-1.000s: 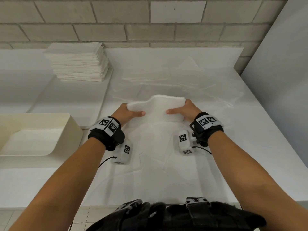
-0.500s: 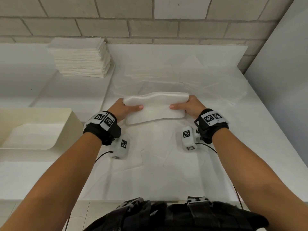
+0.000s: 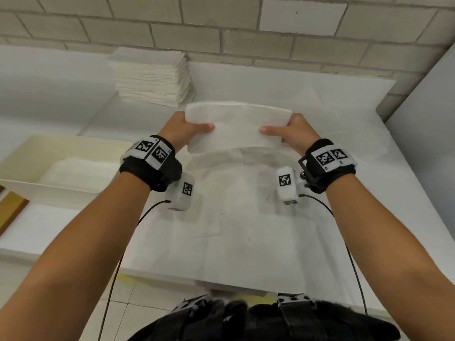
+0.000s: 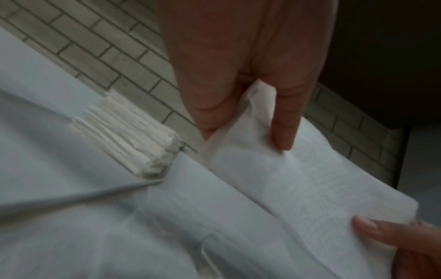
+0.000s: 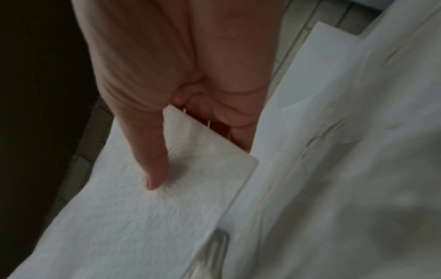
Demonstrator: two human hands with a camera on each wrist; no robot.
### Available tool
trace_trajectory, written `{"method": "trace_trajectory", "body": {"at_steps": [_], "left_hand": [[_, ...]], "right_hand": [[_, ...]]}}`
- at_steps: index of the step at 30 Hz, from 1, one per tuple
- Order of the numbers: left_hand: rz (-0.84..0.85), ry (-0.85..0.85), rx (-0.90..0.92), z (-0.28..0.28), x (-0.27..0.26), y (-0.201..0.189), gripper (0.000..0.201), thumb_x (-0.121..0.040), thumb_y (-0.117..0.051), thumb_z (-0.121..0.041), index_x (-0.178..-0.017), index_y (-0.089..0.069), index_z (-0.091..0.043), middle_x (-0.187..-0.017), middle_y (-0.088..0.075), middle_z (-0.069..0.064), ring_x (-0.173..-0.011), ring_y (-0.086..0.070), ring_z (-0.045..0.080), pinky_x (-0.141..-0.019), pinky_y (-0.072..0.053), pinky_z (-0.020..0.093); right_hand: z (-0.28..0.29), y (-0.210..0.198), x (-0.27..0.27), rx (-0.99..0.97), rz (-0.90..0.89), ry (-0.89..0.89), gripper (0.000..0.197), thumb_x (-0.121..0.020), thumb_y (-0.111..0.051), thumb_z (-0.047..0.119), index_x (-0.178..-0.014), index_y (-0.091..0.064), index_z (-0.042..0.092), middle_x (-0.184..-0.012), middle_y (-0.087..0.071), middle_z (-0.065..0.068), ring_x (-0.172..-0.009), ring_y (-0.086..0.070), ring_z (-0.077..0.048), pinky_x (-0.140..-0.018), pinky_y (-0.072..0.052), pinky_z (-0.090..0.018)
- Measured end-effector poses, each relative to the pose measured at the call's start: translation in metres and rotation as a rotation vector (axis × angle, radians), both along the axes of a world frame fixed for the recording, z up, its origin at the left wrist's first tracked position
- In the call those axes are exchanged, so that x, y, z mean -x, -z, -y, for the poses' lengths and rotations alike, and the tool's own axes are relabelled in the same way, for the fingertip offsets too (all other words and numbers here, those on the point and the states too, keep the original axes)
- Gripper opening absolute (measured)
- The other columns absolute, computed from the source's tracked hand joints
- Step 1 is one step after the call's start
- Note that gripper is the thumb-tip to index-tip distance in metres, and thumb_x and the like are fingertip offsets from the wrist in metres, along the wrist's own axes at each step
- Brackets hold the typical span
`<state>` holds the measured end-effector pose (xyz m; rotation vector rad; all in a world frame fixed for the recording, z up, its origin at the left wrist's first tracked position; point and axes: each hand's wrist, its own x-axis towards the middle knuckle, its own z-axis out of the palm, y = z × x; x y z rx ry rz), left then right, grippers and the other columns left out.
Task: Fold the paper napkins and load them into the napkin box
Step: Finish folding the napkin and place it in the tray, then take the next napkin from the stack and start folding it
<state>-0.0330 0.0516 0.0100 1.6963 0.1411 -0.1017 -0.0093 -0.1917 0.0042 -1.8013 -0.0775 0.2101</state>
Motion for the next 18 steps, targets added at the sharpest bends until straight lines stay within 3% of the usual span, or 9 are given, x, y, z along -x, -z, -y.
{"method": "trace_trajectory", "body": {"at_steps": [4,8,11,14,18], "left_hand": [[0.039,-0.071,0.013,-0.021,0.004,-0.028,0.035,-0.083,-0.066,-0.007,-0.117,-0.058,-0.008,-0.11,-0.064,0.005,-0.1,-0.063,0.021,-0.084,-0.053,0.033],[0.06,-0.12,-0.007,-0.054,0.008,-0.051,0.033,-0.086,-0.059,-0.002,-0.119,-0.055,-0.005,-0.114,-0.061,0.007,-0.103,-0.06,0.021,-0.079,-0.052,0.027],[0.07,-0.129,-0.073,-0.091,0.011,-0.065,0.032,-0.087,-0.057,-0.001,-0.119,-0.055,-0.006,-0.111,-0.062,0.006,-0.101,-0.06,0.022,-0.078,-0.052,0.026],[0.068,-0.123,-0.14,-0.135,0.017,-0.071,0.032,-0.085,-0.059,0.001,-0.109,-0.055,-0.019,-0.103,-0.061,0.0,-0.098,-0.06,0.021,-0.078,-0.052,0.029],[0.074,-0.049,-0.271,-0.194,0.029,-0.072,0.062,-0.082,-0.061,0.005,-0.122,-0.044,-0.04,-0.129,-0.047,0.008,-0.095,-0.058,0.019,-0.075,-0.052,0.028]], "right_hand": [[-0.03,-0.026,-0.001,-0.03,0.08,-0.021,0.03,-0.084,-0.066,0.006,-0.113,-0.061,0.006,-0.11,-0.065,-0.007,-0.091,-0.065,-0.013,-0.084,-0.053,-0.024],[-0.065,-0.043,-0.003,-0.032,0.11,-0.034,0.024,-0.084,-0.066,0.009,-0.108,-0.063,0.009,-0.11,-0.067,-0.008,-0.1,-0.066,-0.021,-0.092,-0.052,-0.036],[-0.098,-0.052,-0.001,-0.014,0.108,-0.068,0.024,-0.084,-0.066,0.009,-0.107,-0.063,0.008,-0.11,-0.067,-0.009,-0.101,-0.066,-0.023,-0.091,-0.052,-0.04],[-0.139,-0.056,0.004,-0.002,0.104,-0.122,0.027,-0.084,-0.065,0.007,-0.111,-0.061,0.008,-0.108,-0.066,-0.006,-0.099,-0.065,-0.02,-0.085,-0.055,-0.034],[-0.195,-0.056,0.013,0.048,0.065,-0.192,0.034,-0.084,-0.066,0.006,-0.117,-0.058,0.008,-0.111,-0.066,-0.004,-0.1,-0.065,-0.019,-0.084,-0.055,-0.033]]}}
